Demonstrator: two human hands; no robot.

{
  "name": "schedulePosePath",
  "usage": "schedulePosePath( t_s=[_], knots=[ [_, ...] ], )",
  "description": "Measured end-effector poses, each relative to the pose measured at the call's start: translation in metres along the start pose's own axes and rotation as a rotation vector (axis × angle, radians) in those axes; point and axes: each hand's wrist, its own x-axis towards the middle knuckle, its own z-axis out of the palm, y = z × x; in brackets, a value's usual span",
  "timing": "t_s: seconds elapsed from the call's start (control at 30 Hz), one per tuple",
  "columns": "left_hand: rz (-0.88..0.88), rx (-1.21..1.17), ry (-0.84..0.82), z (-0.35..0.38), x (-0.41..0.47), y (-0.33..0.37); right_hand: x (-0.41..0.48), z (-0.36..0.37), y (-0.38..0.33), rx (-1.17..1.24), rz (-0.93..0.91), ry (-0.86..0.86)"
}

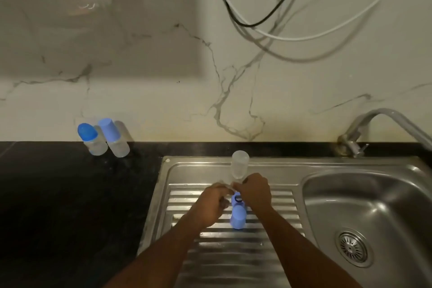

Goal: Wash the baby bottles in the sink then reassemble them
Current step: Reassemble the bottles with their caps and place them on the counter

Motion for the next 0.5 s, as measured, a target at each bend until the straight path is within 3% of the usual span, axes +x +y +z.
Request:
schedulePosePath(
  t_s=[0.27, 0.4, 0.5],
  knots=[
    [-0.010, 0.139, -0.093, 0.006, 0.013, 0.016, 0.018, 0.012, 0.009, 0.034, -0.005, 0.001],
    [-0.025, 0.165, -0.114, 0.008, 0.019, 0.021, 0.017, 0.009, 0.021, 0.164, -0.028, 0.000],
    [-0.080, 0.041, -0.067, 0.008, 0.018, 0.017, 0.011, 0.003, 0.034, 0.371, -0.065, 0.056]
  ],
)
